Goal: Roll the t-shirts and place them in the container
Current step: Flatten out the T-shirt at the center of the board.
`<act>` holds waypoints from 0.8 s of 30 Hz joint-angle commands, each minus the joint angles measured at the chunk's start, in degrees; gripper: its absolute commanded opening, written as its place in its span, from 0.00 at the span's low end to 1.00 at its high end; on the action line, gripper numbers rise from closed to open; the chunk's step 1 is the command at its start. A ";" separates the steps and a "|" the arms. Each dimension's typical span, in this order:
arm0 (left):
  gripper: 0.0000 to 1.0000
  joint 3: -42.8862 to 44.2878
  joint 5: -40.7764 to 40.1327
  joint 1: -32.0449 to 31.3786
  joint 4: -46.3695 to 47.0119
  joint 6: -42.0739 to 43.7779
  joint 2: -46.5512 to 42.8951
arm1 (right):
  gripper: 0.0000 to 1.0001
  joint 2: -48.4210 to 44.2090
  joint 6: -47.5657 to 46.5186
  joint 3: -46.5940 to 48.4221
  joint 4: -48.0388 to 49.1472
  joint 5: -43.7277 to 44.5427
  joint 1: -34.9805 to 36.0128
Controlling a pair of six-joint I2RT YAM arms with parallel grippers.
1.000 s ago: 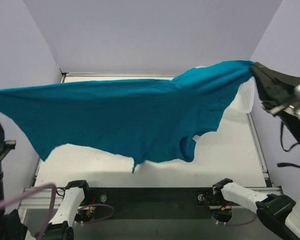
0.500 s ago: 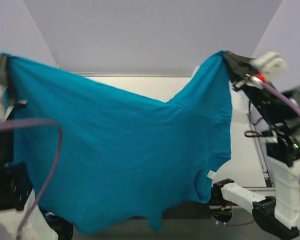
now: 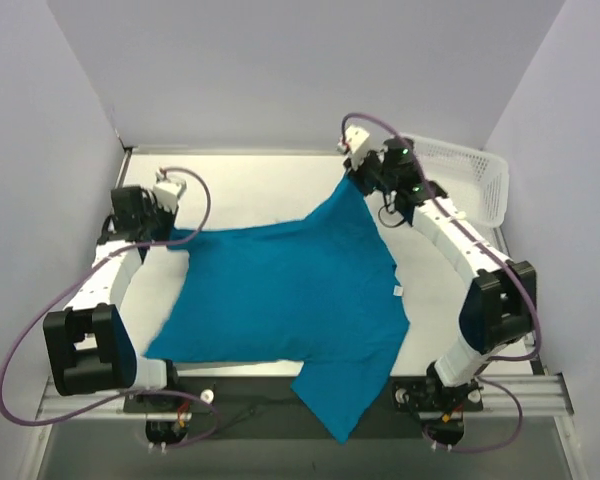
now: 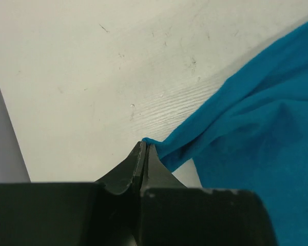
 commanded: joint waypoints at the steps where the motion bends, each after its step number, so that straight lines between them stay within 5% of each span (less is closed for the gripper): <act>1: 0.00 -1.72 -1.87 -0.76 17.24 7.12 7.04 | 0.00 11.22 -1.53 7.26 7.90 -0.78 0.18; 5: 0.00 6.00 -3.27 -0.76 13.95 9.67 19.76 | 0.00 27.38 -2.23 20.68 4.92 3.70 0.09; 12: 0.00 23.94 -5.03 -0.41 6.45 6.17 32.71 | 0.00 42.88 -2.41 41.01 -0.01 9.51 0.09; 24: 0.00 39.58 -8.63 -0.94 8.39 4.40 42.56 | 0.00 49.13 -7.33 47.37 -0.89 9.69 -0.52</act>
